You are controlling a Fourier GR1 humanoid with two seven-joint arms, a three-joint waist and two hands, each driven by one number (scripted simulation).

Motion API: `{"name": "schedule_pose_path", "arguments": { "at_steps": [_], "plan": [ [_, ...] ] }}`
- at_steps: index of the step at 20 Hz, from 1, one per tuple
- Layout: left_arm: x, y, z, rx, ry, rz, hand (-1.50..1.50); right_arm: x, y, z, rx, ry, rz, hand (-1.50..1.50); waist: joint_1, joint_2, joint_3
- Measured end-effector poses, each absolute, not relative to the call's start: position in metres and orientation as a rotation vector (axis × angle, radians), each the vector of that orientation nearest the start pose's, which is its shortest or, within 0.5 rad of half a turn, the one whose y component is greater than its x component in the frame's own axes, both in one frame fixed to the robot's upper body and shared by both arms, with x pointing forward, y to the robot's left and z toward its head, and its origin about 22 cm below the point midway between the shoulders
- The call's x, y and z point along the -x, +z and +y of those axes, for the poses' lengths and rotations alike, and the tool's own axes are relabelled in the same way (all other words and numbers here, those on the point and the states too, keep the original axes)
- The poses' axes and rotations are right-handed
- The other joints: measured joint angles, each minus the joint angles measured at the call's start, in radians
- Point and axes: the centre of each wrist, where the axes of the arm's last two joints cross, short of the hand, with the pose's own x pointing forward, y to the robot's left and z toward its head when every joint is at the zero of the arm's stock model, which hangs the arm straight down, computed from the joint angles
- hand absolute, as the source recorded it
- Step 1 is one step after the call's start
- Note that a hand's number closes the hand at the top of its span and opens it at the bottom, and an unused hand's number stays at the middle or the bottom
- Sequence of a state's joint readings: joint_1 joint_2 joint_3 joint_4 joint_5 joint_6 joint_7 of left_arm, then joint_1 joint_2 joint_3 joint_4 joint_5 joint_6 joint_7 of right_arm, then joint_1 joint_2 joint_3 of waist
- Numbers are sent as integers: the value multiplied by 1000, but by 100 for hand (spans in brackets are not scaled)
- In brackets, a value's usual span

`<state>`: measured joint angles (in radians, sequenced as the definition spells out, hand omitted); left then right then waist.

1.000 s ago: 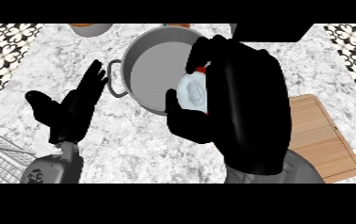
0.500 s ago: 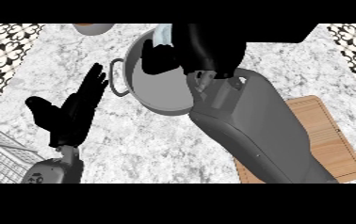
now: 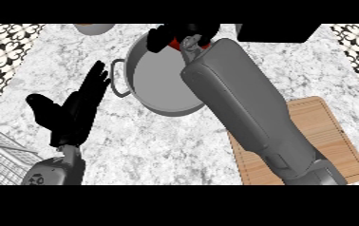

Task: Pick the can from the cutting board and place it in the pot

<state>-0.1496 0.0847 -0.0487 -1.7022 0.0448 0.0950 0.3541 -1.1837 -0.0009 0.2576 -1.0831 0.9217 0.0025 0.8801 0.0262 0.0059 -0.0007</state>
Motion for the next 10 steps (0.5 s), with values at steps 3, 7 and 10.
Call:
{"name": "schedule_pose_path", "arguments": {
  "at_steps": [3,7,10],
  "plan": [
    [-272,73,217,3,-38,-1481,0,-384,222,-10,972,731,-1430,-150,7,1,0],
    [-271,70,218,14,-49,-1484,0,-398,205,-14,856,640,-1355,-150,21,4,0],
    [-271,71,217,15,-54,-1489,0,-401,185,-19,763,585,-1330,-150,23,4,0]
  ]
}}
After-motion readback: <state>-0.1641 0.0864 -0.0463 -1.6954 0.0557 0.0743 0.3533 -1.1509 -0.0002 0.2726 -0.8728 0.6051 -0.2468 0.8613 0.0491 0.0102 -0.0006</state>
